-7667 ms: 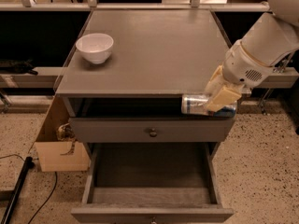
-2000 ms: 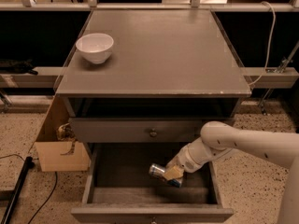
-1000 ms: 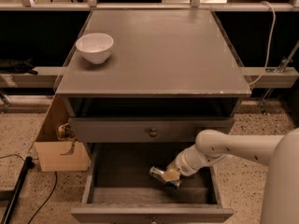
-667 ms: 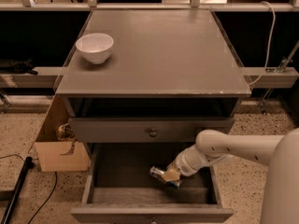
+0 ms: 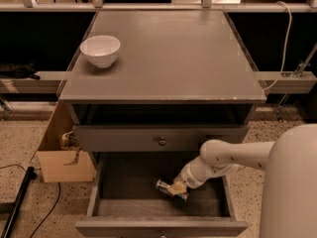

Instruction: Place redbull can into middle drawer

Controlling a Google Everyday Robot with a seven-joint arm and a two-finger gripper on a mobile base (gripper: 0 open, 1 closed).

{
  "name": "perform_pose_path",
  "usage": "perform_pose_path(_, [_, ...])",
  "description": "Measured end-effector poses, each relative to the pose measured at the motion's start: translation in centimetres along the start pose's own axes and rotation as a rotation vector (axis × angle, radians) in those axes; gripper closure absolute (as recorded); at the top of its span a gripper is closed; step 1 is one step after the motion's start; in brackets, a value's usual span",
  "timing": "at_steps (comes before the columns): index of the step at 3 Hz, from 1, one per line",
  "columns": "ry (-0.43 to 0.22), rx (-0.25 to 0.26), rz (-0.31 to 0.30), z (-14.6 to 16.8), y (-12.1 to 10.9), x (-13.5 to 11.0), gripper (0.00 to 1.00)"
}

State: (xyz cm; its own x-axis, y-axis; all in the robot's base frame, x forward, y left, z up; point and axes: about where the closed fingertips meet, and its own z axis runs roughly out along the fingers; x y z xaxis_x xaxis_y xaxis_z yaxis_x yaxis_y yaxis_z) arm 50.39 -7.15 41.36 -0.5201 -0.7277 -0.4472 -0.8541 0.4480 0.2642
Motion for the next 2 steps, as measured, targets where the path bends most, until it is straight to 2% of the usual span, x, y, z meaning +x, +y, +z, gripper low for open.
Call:
perform_pose_path(1, [0.000, 0.000, 0.000, 0.00, 0.00, 0.00, 1.00])
perform_pose_path(2, [0.000, 0.000, 0.000, 0.01, 0.00, 0.00, 0.74])
